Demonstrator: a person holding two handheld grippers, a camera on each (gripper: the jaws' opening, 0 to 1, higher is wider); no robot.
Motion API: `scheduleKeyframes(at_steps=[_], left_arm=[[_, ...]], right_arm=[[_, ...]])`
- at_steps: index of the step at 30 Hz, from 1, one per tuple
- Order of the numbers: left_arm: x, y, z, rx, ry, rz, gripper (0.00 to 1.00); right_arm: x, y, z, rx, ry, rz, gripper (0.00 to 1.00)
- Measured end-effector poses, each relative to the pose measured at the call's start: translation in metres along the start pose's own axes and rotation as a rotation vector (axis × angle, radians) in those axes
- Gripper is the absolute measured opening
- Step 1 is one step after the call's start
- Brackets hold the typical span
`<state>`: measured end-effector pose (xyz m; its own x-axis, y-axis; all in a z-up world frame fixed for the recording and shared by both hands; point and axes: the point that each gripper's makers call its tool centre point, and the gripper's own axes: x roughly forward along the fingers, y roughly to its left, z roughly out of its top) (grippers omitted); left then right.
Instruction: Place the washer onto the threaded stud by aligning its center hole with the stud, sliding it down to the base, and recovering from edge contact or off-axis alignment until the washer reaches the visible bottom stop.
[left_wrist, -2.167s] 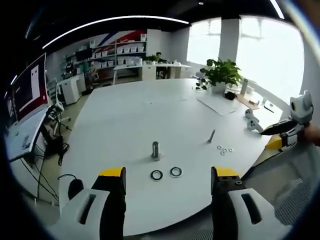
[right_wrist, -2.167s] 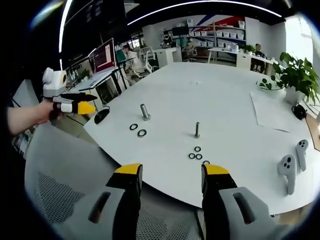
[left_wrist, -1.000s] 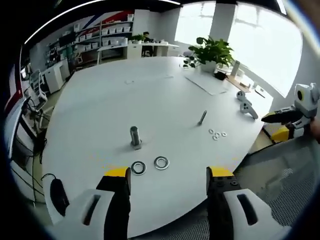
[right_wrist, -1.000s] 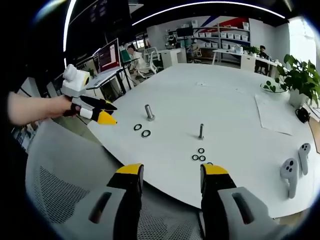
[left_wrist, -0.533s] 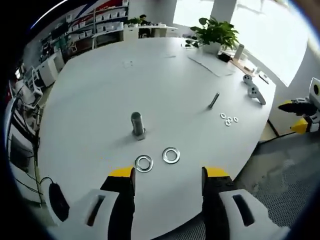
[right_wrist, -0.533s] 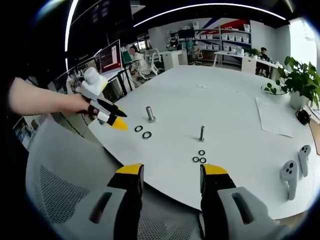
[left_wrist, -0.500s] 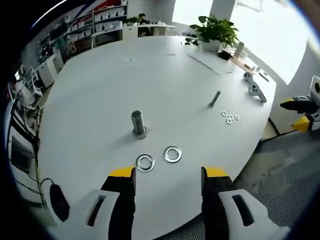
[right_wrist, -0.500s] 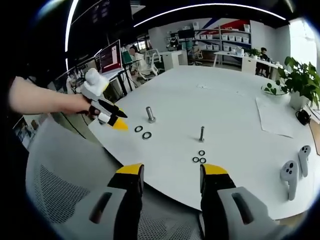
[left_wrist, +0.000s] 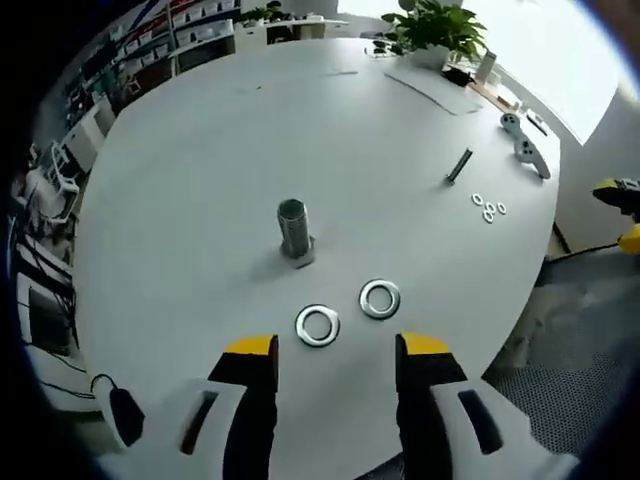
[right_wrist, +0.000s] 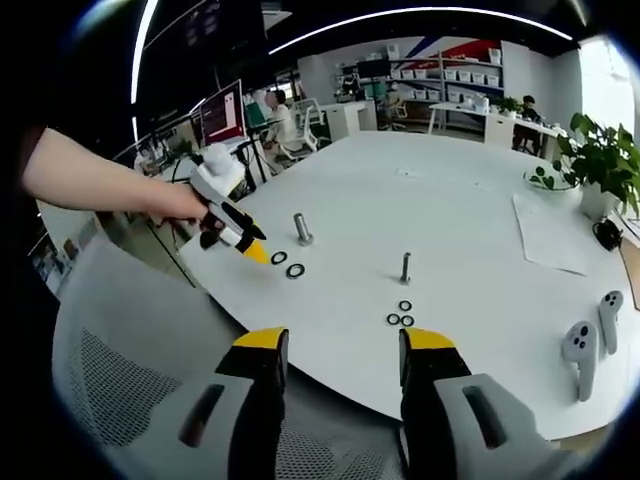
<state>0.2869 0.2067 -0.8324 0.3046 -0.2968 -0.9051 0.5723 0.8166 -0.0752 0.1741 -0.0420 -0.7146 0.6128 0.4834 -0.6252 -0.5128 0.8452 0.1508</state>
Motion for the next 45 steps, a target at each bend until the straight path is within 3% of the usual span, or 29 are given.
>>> scheduleKeyframes(at_steps=[4,18,25,37,40,45], left_arm=[[0.007,0.006,-0.007,0.015,0.05,0.009,0.35],[0.028,0.008,-0.009,0.017,0.132,0.002,0.31],[0.031,0.007,-0.011,0.112,0.156,0.019,0.3],[0.035,0.009,-0.005,0.124,0.171,0.038,0.26],[0.034,0.009,-0.005,0.126,0.214,0.04,0.26],[0.034,0.008,-0.005,0.147,0.236,0.034,0.25]], right_arm=[[0.0,0.0,0.0,0.006,-0.003,0.0,0.47],[0.0,-0.002,0.0,0.014,-0.001,-0.004,0.46],[0.0,-0.003,0.0,0.02,-0.001,-0.006,0.46],[-0.001,-0.005,0.0,0.028,-0.008,-0.018,0.46],[-0.001,-0.006,0.0,0.027,-0.006,-0.022,0.46],[-0.001,-0.006,0.0,0.028,-0.005,-0.022,0.46]])
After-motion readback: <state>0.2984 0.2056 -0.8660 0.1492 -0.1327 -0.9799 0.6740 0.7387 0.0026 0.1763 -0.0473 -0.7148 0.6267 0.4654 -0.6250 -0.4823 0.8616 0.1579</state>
